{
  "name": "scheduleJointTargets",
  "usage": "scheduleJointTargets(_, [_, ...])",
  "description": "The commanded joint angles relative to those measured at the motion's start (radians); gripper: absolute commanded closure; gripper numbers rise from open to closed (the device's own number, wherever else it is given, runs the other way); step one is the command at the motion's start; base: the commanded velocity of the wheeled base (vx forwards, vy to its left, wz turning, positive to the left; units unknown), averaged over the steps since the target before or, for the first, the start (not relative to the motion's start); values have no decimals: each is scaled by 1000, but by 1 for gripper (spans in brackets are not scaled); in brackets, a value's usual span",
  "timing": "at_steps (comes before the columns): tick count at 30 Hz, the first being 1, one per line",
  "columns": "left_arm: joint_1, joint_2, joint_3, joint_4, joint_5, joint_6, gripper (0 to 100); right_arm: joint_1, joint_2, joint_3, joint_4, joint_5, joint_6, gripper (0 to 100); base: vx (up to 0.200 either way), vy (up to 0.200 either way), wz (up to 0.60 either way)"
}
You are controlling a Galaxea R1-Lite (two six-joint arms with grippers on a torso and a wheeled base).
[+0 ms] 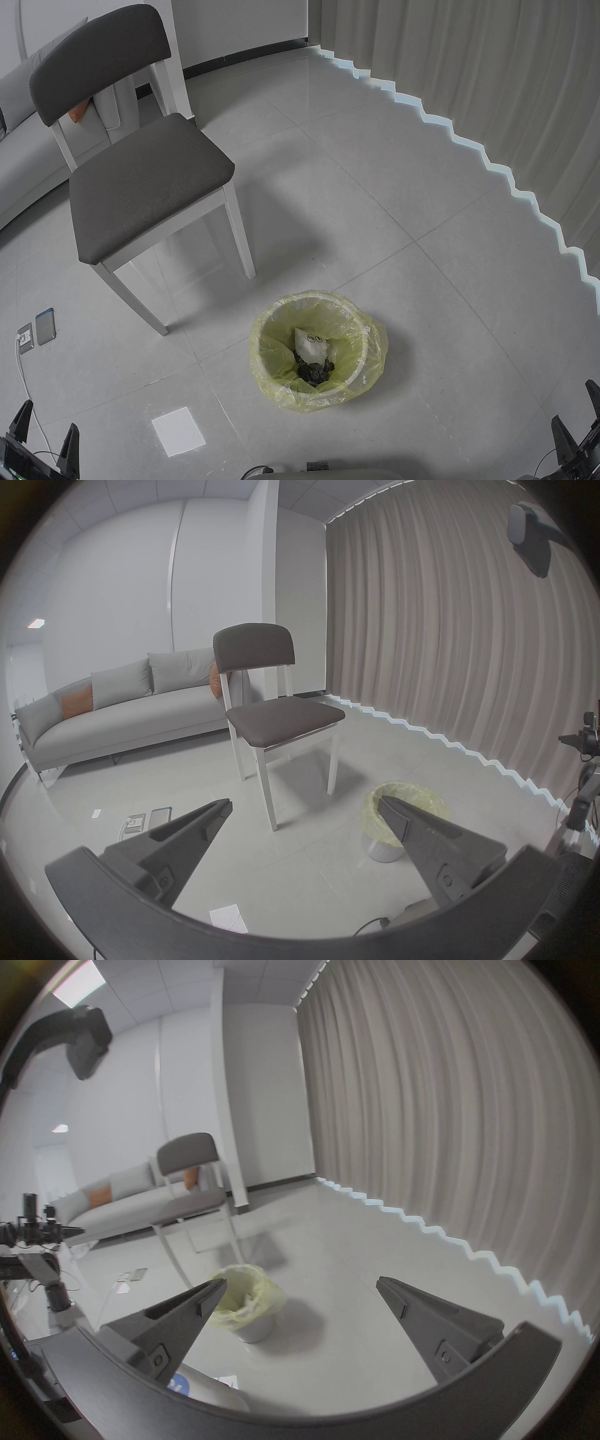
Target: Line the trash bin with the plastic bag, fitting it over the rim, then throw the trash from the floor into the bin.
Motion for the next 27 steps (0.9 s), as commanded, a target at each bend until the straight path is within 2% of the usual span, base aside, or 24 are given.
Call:
scheduleJointTargets(1, [8,-17,18,-7,29,-13,0,-10,-5,15,-18,58,6,0,0,0,0])
scheduleJointTargets(2, [8,-17,17,-7,29,-13,0,-10,-2,9,0,-4,-2,0,0,0,0])
scheduleJointTargets(5, [7,-17,17,-8,29,-18,0,-14,12,-6,35,-287,8,0,0,0,0])
scheduleJointTargets(6, [7,-17,17,-8,29,-18,0,-14,12,-6,35,-287,8,0,0,0,0])
scheduleJointTargets(7, [8,-17,18,-8,30,-19,0,-20,27,-5,39,-330,49,0,0,0,0])
scheduleJointTargets(8, [7,-17,18,-10,30,-9,0,-22,30,-3,39,-324,47,0,0,0,0])
scheduleJointTargets(10, [7,-17,20,-12,27,-7,0,-16,28,-5,45,-310,-14,0,0,0,0])
scheduleJointTargets(13, [7,-18,18,-8,23,-2,0,-5,12,11,52,-218,-83,0,0,0,0])
scheduleJointTargets(14, [5,-15,15,-2,14,1,0,4,5,14,46,-169,-115,0,0,0,0])
scheduleJointTargets(16, [2,-4,14,-1,0,1,0,7,5,12,48,-166,-103,0,0,0,0])
scheduleJointTargets(17, [-6,23,15,-2,1,1,0,7,5,17,43,-171,-58,0,0,0,0])
scheduleJointTargets(19, [2,0,17,-5,0,2,0,-1,-10,20,32,-212,-23,0,0,0,0])
scheduleJointTargets(20, [8,-18,18,-10,1,5,0,-2,-10,20,28,-261,-9,0,0,0,0])
scheduleJointTargets(27, [10,-18,20,-21,4,-2,0,-2,-10,20,31,-249,-19,0,0,0,0])
